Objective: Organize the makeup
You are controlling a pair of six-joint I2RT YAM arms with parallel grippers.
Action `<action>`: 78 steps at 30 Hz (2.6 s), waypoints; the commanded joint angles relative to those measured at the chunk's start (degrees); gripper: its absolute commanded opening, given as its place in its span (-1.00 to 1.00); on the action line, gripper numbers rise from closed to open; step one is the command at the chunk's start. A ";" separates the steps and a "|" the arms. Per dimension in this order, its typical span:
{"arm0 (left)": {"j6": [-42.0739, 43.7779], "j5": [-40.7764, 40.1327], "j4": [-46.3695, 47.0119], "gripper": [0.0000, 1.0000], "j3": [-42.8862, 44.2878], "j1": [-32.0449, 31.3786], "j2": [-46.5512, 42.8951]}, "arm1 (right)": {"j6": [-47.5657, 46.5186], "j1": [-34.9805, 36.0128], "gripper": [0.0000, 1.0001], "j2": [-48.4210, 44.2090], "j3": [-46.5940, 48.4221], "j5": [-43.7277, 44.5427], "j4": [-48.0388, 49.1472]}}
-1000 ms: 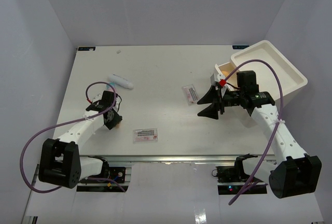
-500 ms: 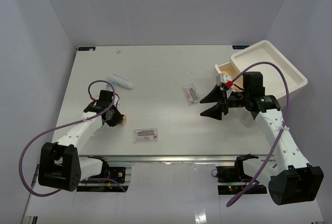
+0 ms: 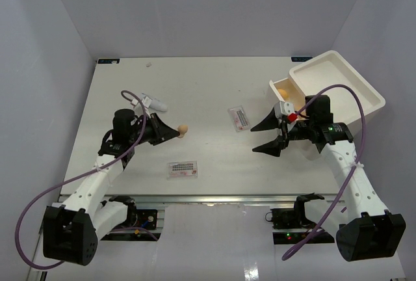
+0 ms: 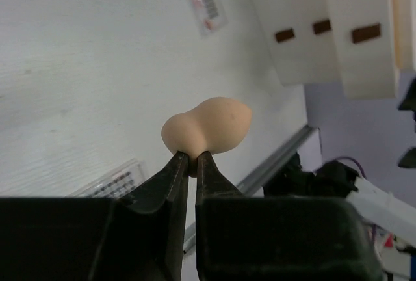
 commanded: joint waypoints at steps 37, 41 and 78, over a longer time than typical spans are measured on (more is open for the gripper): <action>1.38 22.90 17.92 -1.00 19.01 -22.99 24.71 | 3.93 25.29 -0.32 7.88 7.49 26.71 11.29; 1.21 22.37 17.58 -0.66 19.01 -22.99 24.61 | 3.84 25.29 -0.82 7.42 7.45 28.32 11.29; 26.41 -15.55 -4.54 0.74 12.64 -17.54 8.00 | 24.54 -0.69 -0.45 5.22 13.08 68.79 19.88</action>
